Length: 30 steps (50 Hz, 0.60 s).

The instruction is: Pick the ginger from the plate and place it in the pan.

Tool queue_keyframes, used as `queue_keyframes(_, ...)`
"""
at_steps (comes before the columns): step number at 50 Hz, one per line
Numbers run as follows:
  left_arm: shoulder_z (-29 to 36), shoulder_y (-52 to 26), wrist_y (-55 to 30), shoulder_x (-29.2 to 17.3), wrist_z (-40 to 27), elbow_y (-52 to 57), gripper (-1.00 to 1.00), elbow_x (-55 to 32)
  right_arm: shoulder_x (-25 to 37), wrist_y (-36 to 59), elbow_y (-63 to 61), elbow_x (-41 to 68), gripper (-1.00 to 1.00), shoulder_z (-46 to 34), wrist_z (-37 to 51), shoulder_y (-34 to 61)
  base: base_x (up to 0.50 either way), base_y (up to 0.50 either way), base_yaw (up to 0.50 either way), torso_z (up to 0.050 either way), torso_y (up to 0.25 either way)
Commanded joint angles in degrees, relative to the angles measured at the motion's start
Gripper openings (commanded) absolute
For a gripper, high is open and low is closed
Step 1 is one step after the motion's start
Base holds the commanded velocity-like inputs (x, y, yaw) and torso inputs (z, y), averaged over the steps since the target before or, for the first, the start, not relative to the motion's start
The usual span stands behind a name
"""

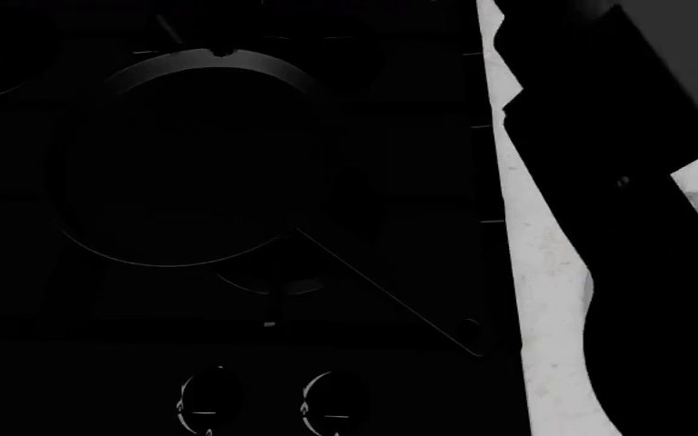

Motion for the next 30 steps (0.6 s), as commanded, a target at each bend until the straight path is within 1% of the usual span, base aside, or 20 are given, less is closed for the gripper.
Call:
queue_keyframes(1, 0.2, 0.3, -0.1, 0.4, 0.7, 0.1, 1.00, 0.8, -2.4, -2.0, 2.0, -2.2, -1.00, -1.9, -3.6, -0.6, 0.00, 0.00, 0.00, 0.000, 0.000)
queue_keyframes(16, -0.6, 0.8, 0.3, -0.3, 0.8, 0.1, 1.00, 0.7, -4.0, -2.8, 2.6, -2.6, -1.00, -4.1, -6.0, -2.9, 0.00, 0.00, 0.00, 0.000, 0.000)
queue_keyframes(22, -0.4, 1.3, 0.1, 0.1, 1.2, 0.1, 1.00, 1.5, -4.6, -3.7, 3.3, -2.3, -1.00, -4.8, -6.1, -3.7, 0.00, 0.00, 0.00, 0.000, 0.000)
queue_keyframes(30, -1.0, 2.0, 0.2, 0.0, 2.0, 0.0, 1.00, 2.0, -4.7, -8.1, 4.9, 4.9, -1.00, -12.4, -4.6, -4.0, 0.00, 0.00, 0.00, 0.000, 0.000)
